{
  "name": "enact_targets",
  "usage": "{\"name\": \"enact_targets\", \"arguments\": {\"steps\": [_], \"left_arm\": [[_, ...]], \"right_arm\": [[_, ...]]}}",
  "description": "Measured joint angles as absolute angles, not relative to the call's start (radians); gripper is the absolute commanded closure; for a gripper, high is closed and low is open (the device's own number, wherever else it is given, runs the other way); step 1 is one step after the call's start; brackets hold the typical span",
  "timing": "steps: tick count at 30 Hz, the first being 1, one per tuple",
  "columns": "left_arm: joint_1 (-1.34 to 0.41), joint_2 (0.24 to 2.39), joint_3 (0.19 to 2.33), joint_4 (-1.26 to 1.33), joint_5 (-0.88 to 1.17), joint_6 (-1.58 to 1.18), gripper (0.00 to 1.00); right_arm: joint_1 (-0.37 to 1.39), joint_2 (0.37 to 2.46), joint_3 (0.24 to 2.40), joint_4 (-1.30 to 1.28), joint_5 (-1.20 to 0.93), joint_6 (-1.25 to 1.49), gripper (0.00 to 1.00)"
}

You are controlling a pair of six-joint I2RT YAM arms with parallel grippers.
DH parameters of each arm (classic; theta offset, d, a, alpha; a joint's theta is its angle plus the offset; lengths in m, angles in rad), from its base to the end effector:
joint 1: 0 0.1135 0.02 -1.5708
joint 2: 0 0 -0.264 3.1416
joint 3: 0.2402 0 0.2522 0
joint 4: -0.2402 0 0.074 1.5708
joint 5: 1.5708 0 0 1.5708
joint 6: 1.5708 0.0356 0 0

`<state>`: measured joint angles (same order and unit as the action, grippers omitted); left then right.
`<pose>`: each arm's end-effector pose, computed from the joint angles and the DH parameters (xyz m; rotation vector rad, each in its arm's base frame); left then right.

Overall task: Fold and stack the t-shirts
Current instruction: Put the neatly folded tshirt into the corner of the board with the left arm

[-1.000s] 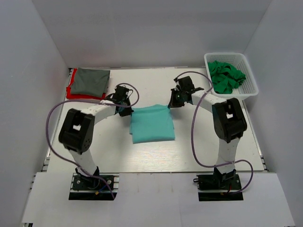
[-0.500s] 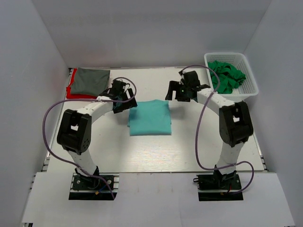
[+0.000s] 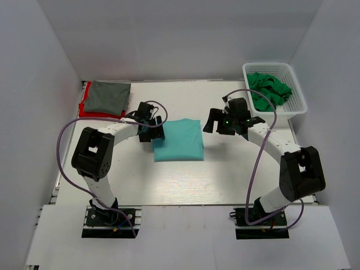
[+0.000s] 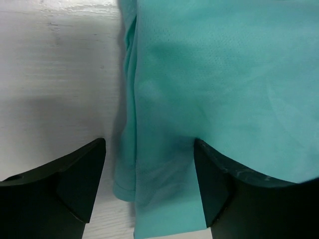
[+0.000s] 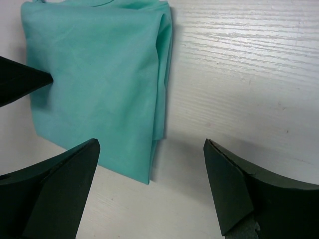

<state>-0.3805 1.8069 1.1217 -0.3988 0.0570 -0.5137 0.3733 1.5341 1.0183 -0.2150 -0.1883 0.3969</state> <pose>0.3341 -0.1358 0.1648 -0.1608 2.6995 -0.3599 0.3087 0.1281 0.2360 -0.0717 2.3625 0.6028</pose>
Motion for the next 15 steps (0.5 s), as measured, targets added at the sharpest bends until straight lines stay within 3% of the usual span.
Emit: {"name": "enact_targets", "arguments": {"steps": [2,5,11,12,15], "left_arm": [[-0.381,1.809,1.124,-0.4,0.062,-0.503,0.3],[-0.389,1.819,1.124,-0.395,0.076,-0.488,0.37],[-0.431,1.834,1.127,-0.37,0.093,-0.488,0.43],[-0.439,1.837,1.128,-0.366,0.089,-0.489,0.53],[-0.461,1.866,1.16,-0.386,0.066,-0.5,0.67]], "right_arm": [[0.373,1.51,1.017,-0.226,-0.184,0.396,0.1],[0.373,1.482,1.006,-0.228,-0.17,0.397,0.1],[0.373,1.445,0.915,-0.232,-0.114,0.422,0.1],[0.373,1.434,0.892,-0.232,-0.107,0.43,0.1],[0.373,1.4,0.844,-0.241,-0.081,0.448,0.1]]}}
